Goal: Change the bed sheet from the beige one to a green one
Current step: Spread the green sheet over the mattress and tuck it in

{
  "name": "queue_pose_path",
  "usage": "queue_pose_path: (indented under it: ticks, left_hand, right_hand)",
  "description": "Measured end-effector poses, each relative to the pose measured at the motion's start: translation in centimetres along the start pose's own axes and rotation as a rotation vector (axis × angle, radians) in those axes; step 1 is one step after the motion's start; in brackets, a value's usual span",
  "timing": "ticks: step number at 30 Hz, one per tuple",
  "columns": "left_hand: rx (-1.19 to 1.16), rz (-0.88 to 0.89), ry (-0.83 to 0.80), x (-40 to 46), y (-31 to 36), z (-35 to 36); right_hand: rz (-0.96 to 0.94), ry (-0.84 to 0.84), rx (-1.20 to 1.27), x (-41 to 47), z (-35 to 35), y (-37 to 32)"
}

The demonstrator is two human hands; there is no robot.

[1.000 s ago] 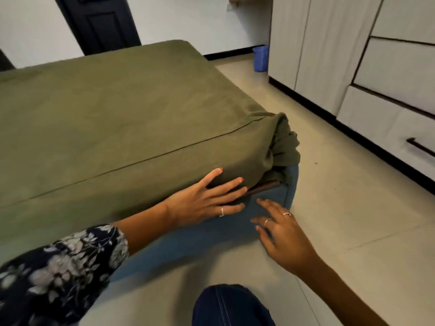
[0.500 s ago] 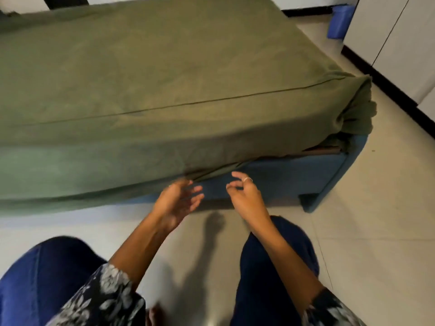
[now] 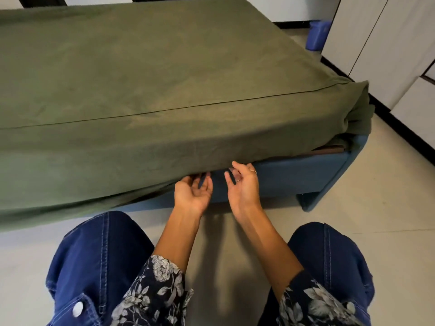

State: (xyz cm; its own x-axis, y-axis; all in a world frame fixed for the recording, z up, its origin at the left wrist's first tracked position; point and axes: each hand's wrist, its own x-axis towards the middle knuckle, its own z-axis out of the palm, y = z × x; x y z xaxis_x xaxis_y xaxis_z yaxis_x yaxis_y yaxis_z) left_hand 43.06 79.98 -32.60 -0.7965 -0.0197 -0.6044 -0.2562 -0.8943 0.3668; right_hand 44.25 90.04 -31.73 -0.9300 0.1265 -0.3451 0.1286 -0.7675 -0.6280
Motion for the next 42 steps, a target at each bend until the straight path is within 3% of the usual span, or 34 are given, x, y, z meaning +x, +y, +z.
queue_pose_path:
  ticks: [13,19,23,26,30,33,37,42]
  left_hand:
    - [-0.379,0.029,-0.307,-0.1,2.2,2.8]
    - [-0.360,0.098,-0.322,1.5,1.7,3.8]
    - [-0.225,0.076,-0.237,1.7,2.4,2.9]
    - [-0.077,0.061,-0.038,1.3,3.5,1.6]
    - [0.185,0.225,0.208,0.7,4.8,-1.9]
    - [0.152,0.206,0.308,0.2,5.9,-3.7]
    - [0.000,0.190,0.276,0.1,6.9,-3.3]
    - [-0.164,0.188,0.133,-0.6,7.9,-3.1]
  right_hand:
    - [0.012,-0.091,0.393,3.2,2.5,-0.9]
    - [0.038,-0.080,0.314,4.9,2.4,-1.5]
    - [0.106,0.096,0.158,4.7,2.1,-2.5]
    - [0.086,0.227,0.020,4.0,1.9,-3.0]
    - [0.009,0.256,-0.030,3.0,1.0,-2.3]
    - [0.087,0.243,-0.072,2.0,1.3,0.4]
    - [0.285,0.107,-0.186,0.5,3.1,4.9]
    - [0.218,0.006,-0.127,-0.7,5.7,7.4]
